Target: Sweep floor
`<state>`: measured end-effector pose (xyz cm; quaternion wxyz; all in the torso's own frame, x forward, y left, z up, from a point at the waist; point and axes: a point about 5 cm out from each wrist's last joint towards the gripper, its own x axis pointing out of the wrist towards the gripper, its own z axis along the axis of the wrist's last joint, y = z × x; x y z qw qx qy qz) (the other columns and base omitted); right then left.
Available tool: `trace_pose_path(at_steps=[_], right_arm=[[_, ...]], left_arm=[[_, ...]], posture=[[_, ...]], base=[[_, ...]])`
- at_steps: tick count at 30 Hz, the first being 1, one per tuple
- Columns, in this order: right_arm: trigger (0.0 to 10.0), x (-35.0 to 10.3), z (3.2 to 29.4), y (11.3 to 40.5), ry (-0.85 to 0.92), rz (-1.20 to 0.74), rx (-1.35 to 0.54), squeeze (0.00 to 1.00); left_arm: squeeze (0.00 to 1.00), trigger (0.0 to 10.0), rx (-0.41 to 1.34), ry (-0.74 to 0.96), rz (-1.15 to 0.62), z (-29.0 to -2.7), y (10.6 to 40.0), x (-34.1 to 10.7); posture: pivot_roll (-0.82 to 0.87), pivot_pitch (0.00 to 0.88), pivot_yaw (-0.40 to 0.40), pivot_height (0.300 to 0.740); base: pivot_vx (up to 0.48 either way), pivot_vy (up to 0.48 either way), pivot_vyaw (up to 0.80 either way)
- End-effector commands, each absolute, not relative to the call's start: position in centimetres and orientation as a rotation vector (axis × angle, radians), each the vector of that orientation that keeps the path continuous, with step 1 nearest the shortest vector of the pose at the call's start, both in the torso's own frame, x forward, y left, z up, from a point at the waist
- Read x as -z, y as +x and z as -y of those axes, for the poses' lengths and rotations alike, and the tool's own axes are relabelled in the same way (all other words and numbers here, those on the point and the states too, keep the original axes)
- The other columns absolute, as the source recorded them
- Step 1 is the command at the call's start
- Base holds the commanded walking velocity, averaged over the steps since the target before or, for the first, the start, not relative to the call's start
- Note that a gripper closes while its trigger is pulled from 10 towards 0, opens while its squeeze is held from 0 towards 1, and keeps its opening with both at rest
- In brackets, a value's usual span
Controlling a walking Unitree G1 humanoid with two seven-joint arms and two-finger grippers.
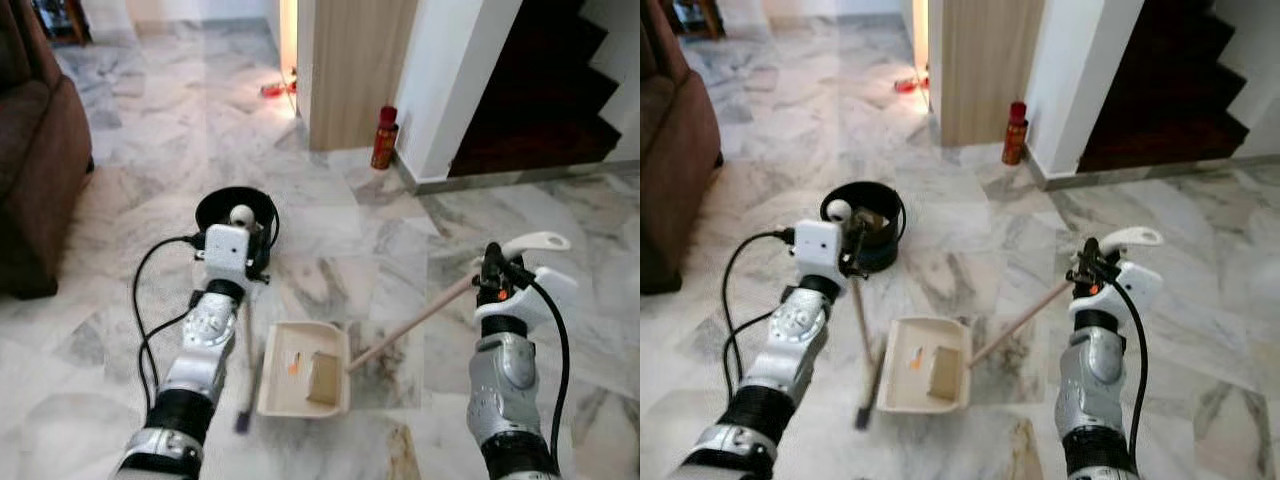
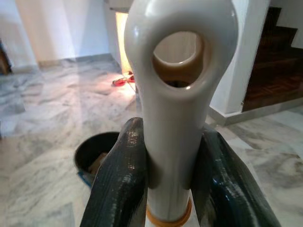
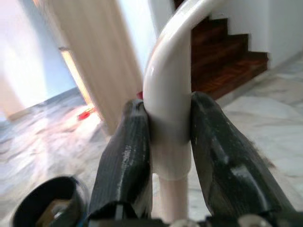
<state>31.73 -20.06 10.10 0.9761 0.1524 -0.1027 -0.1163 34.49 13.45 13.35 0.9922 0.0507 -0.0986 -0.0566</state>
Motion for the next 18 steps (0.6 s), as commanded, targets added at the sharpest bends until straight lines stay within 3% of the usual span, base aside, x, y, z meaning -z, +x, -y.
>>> trace_pose_path(at_steps=[1,18], right_arm=[[10.0,-11.28,20.62,31.86,0.305,0.265,0.243,0.0],[10.0,-11.42,20.57,31.87,0.305,0.272,0.238,0.0]], left_arm=[[0.0,10.0,0.11,0.117,0.252,-13.59,34.68,-14.61],[0.0,10.0,0.124,0.149,0.207,-13.42,34.7,-13.9]], posture=[[0.09,0.073,-0.063,0.74],[0.08,0.073,-0.063,0.74]], base=[[0.0,0.0,0.0],[0.0,0.0,0.0]])
